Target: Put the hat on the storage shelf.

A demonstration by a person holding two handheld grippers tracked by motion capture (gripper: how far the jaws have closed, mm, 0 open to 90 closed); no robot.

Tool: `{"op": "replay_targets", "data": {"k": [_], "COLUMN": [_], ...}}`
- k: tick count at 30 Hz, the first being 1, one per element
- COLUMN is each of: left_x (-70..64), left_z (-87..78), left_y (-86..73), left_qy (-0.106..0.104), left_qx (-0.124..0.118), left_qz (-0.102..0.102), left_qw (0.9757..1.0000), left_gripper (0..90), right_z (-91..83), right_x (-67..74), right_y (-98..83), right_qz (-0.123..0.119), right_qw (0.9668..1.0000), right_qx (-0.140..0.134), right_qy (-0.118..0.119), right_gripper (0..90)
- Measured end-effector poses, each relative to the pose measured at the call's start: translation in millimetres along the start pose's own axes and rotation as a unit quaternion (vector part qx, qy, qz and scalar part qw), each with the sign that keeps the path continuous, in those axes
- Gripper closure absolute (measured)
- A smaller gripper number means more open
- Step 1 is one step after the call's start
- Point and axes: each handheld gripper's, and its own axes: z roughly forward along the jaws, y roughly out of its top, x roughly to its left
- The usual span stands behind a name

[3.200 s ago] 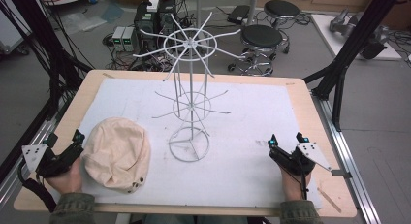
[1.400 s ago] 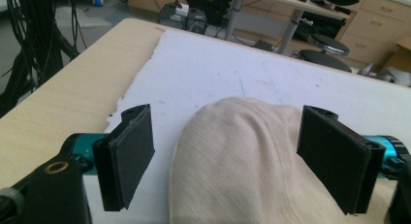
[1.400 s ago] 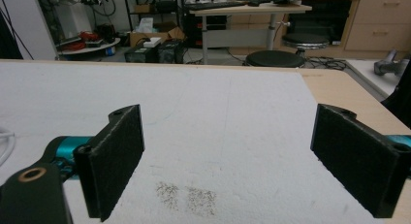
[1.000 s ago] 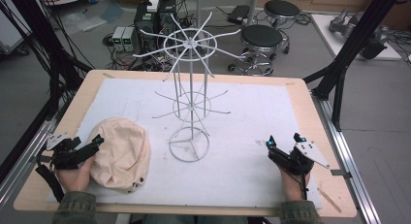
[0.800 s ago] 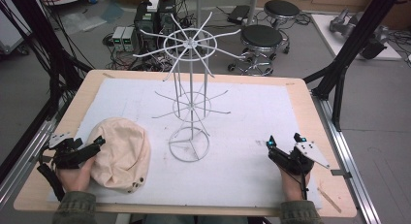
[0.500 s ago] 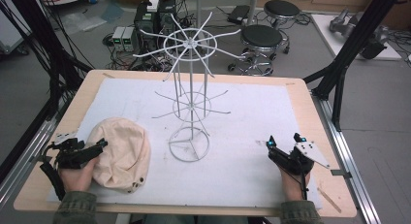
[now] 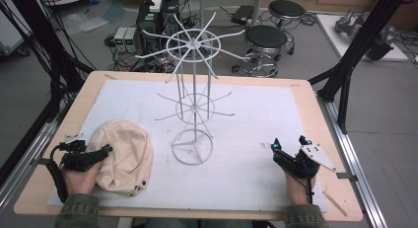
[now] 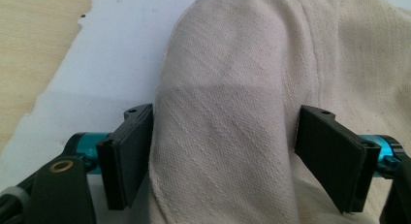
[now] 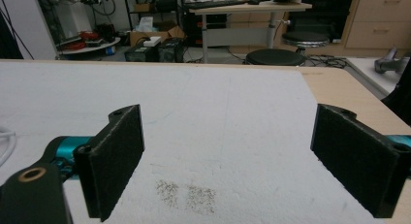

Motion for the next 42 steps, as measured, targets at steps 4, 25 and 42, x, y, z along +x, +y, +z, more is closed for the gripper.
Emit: {"op": "replay_targets", "data": {"k": [4, 25, 42], "left_x": [-0.3, 17.9, 11.3], "left_z": [0.0, -13.5, -18.4], "left_y": [0.2, 1.4, 3.4], "left_qy": [0.002, -0.066, -0.086], "left_qx": [0.001, -0.063, -0.092], "left_qz": [0.001, -0.075, -0.057], "left_qw": [1.0, 0.993, 0.9904], "left_gripper": [23.6, 80.3, 80.4], "right_z": [-0.1, -0.2, -0.3], "right_x": [-0.1, -0.1, -0.2], "right_y": [0.0, 0.2, 0.3], "right_qz": [0.0, -0.001, 0.001], "right_qw": [1.0, 1.0, 1.0], "right_qx": [0.001, -0.002, -0.002], "right_qy": [0.001, 0.001, 0.001], "right_gripper": [11.0, 11.0, 11.0]}}
